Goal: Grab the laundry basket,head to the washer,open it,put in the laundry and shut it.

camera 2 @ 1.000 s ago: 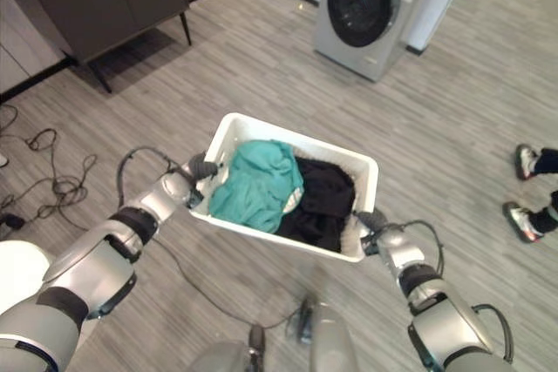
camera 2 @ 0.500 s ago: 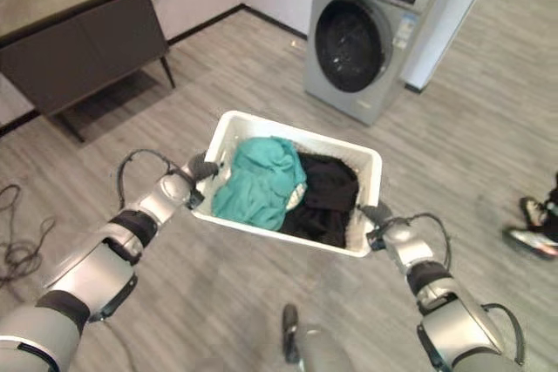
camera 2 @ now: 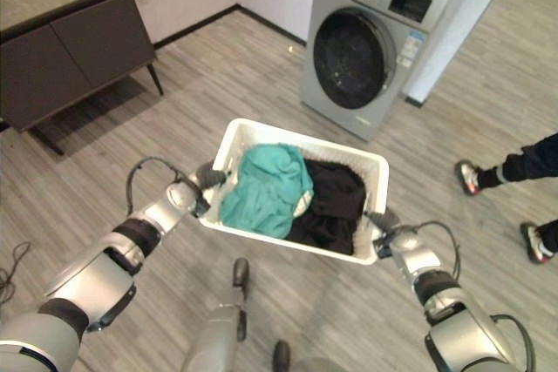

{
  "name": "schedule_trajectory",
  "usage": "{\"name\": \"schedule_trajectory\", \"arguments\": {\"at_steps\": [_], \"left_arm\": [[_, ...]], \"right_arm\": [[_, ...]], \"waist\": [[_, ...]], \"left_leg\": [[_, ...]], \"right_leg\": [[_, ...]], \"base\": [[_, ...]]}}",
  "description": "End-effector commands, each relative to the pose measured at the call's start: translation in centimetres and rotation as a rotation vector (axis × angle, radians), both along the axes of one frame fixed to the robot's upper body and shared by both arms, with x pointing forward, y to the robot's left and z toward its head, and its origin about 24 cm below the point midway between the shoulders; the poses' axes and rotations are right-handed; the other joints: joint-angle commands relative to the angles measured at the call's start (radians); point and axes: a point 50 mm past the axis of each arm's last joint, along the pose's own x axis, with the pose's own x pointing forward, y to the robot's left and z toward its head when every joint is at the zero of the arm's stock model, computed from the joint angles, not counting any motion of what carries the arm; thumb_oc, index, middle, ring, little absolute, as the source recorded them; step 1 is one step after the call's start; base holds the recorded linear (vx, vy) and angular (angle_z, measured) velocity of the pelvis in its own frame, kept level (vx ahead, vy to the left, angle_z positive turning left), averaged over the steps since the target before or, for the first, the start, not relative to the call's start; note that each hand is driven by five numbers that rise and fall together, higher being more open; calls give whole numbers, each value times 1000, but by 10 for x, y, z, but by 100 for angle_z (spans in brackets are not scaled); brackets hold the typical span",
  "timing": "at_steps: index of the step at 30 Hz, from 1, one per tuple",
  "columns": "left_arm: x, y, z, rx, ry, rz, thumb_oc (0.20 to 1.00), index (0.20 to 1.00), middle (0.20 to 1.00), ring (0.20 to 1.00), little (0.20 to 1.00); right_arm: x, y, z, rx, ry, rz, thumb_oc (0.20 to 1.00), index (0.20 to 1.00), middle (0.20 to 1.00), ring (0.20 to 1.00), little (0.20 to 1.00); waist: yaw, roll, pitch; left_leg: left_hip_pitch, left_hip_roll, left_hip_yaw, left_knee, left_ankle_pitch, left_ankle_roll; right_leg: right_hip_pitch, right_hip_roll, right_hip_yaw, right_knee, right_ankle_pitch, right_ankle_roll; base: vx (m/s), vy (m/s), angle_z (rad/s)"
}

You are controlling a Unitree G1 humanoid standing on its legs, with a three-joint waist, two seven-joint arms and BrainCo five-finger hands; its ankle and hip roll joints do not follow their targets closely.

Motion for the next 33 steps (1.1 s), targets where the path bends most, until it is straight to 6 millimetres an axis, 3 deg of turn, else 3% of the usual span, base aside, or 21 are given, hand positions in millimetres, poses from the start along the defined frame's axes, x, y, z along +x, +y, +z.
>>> {"name": "schedule_trajectory", "arguments": {"at_steps": [1,2,4,6,7,8,9,10,12,14,15,16,18,21,23,25,27,28,29,30,33], "left_arm": [[14,-30,38,32,-143,-143,200,200,200,200,200],[14,-28,38,40,-146,-138,200,200,200,200,200],[14,-21,38,62,-148,-126,200,200,200,200,200],[14,-22,36,52,-148,-127,200,200,200,200,200],[12,-22,32,46,-137,-124,200,200,200,200,200],[12,-22,32,47,-136,-124,200,200,200,200,200],[12,-22,32,47,-136,-124,200,200,200,200,200],[12,-26,32,39,-140,-134,200,200,200,200,200],[11,-38,33,27,-139,-174,200,200,200,200,200],[10,-43,32,25,-139,-191,200,200,200,200,200],[11,-51,34,24,-147,-207,200,200,200,200,200],[11,-52,33,23,-147,-207,200,200,200,200,200],[12,-57,35,48,-173,-215,200,200,200,200,200],[13,-55,37,58,-185,-208,200,200,200,200,200],[14,-56,36,84,-187,-210,200,200,200,200,200],[12,-54,31,80,-176,-205,200,200,200,200,200],[8,-47,22,46,-143,-183,200,200,200,200,200],[6,-44,18,22,-125,-180,200,200,200,200,200],[4,-42,17,20,-116,-190,200,200,200,200,200],[3,-38,17,10,-112,-185,200,200,200,200,200],[2,-39,17,-6,-113,-179,200,200,200,200,200]], "right_arm": [[36,27,54,101,-298,94,200,200,200,200,200],[38,30,54,99,-305,101,200,200,200,200,200],[39,36,52,116,-296,106,200,200,200,200,200],[42,43,51,131,-289,115,200,200,200,200,200],[42,47,49,139,-285,119,200,200,200,200,200],[41,45,49,133,-278,114,200,200,200,200,200],[41,45,49,133,-278,114,200,200,200,200,200],[41,41,48,126,-276,107,200,200,200,200,200],[38,29,47,107,-259,85,200,200,200,200,200],[38,26,46,112,-258,74,200,200,200,200,200],[38,22,46,117,-248,60,200,200,200,200,200],[38,21,46,117,-248,59,200,200,200,200,200],[33,11,43,156,-234,16,200,200,200,200,200],[32,10,42,165,-234,13,200,200,200,200,200],[30,2,45,187,-257,-11,200,200,200,200,200],[28,-1,45,227,-276,-32,200,200,200,200,200],[21,-2,36,241,-259,-43,200,200,200,200,200],[19,-6,33,229,-247,-50,200,200,200,200,200],[16,-12,31,226,-241,-66,200,200,200,200,200],[14,-20,33,224,-247,-90,200,200,200,200,200],[14,-27,38,209,-271,-115,200,200,200,200,200]], "waist": [[43,-12,-110],[46,-19,-123],[42,-32,-129],[33,-17,-124],[25,7,-118],[15,35,-114],[13,31,-112],[4,39,-105],[-32,39,-98],[-45,38,-94],[-62,29,-96],[-62,35,-92],[-95,14,-87],[-99,15,-82],[-120,-13,-110],[-130,-15,-143],[-123,-8,-159],[-111,-18,-155],[-100,-31,-146],[-78,-51,-123],[-71,-62,-99]], "left_leg": [[-18,10,-13,24,141,29],[-19,-2,-17,63,132,40],[31,-24,-3,115,70,79],[82,-20,28,124,29,109],[111,-9,41,121,22,117],[172,-5,50,106,-1,129],[174,-11,49,106,-2,129],[203,-13,47,100,-16,130],[251,-29,31,108,-58,116],[272,-28,21,115,-84,104],[292,-36,-6,129,-130,85],[296,-31,-7,135,-137,85],[337,-32,-50,172,-210,64],[357,-14,-51,184,-236,56],[417,9,-86,169,-260,31],[467,68,-98,157,-225,13],[451,141,-108,238,-115,-6],[403,159,-117,344,-37,6],[344,163,-137,456,-2,29],[254,170,-157,625,52,65],[186,204,-139,669,85,79]], "right_leg": [[-67,-62,9,221,-110,136],[-82,-64,22,301,-90,152],[-154,-93,21,522,35,220],[-241,-126,-18,718,162,275],[-299,-151,-68,809,200,280],[-362,-212,-140,862,182,266],[-362,-218,-140,868,177,267],[-393,-253,-172,844,145,248],[-447,-263,-182,660,86,224],[-447,-277,-175,558,71,222],[-490,-315,-112,348,94,228],[-479,-310,-114,338,97,228],[-531,-369,38,105,194,267],[-529,-382,32,63,214,280],[-513,-360,52,92,228,296],[-502,-317,50,142,236,303],[-469,-268,3,165,226,281],[-440,-251,-9,164,226,256],[-414,-235,-9,158,222,232],[-374,-196,-6,144,202,184],[-349,-176,-23,137,186,155]], "base": [[534,220,-34],[413,152,-51],[487,213,-48],[357,240,-40],[446,322,-59],[332,239,-38],[340,175,-14],[247,60,-1],[440,12,18],[393,-126,52],[397,-173,46],[413,-221,25],[473,-251,30],[351,-228,42],[515,-383,26],[505,-401,62],[411,-471,61],[277,-492,8],[250,-626,3],[140,-440,-6],[92,-310,-14]]}}
